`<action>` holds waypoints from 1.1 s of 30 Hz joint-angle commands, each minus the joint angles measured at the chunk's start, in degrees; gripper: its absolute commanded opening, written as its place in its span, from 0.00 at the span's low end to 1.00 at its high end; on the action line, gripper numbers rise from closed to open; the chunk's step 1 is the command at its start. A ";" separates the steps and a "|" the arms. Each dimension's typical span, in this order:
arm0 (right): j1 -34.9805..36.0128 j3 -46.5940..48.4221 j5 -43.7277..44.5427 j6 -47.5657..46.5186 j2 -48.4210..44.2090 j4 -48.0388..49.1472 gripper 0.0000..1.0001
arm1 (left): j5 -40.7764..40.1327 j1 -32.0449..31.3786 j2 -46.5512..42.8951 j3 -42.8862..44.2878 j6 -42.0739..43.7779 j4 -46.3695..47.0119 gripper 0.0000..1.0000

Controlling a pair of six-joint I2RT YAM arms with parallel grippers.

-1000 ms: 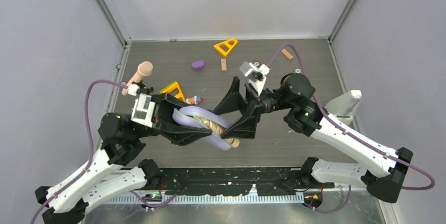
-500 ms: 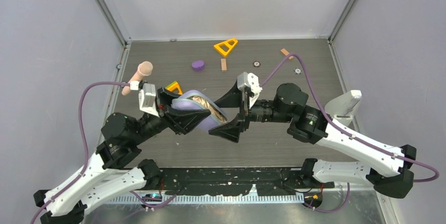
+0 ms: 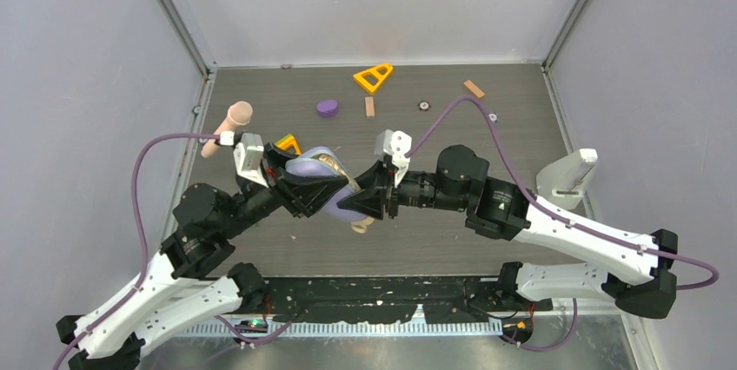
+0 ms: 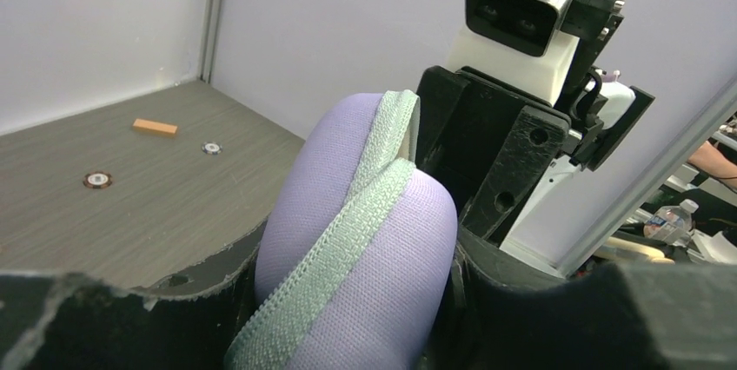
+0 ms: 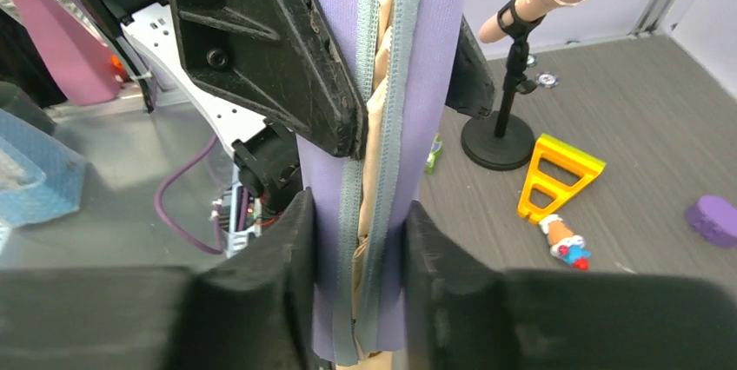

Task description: Put away the umbrella

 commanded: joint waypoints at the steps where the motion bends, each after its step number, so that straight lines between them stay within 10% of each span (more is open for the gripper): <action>1: 0.92 -2.24 -1.00 1.41 -0.56 3.02 0.14 | 0.93 0.40 -1.54 1.69 -1.59 8.83 0.00; 3: 0.72 -2.67 -2.11 2.30 -0.83 4.99 0.07 | 2.04 0.40 -1.97 1.57 -1.67 8.66 0.08; 8: -1.32 -4.17 -7.70 6.43 -1.58 13.78 0.06 | 2.18 0.48 -4.25 0.51 -1.54 7.24 0.81; 11: -3.03 -5.41 -13.64 10.32 -1.55 19.32 0.06 | 2.76 0.48 -6.16 -0.45 -1.04 6.30 0.99; 29: -7.44 -6.74 -25.83 22.42 0.09 33.24 0.06 | 12.70 0.66 -5.09 0.92 -3.62 3.45 1.00; 33: -7.44 -4.85 -27.24 22.23 2.06 29.91 0.06 | 14.88 0.59 -2.54 0.09 -5.10 7.21 0.63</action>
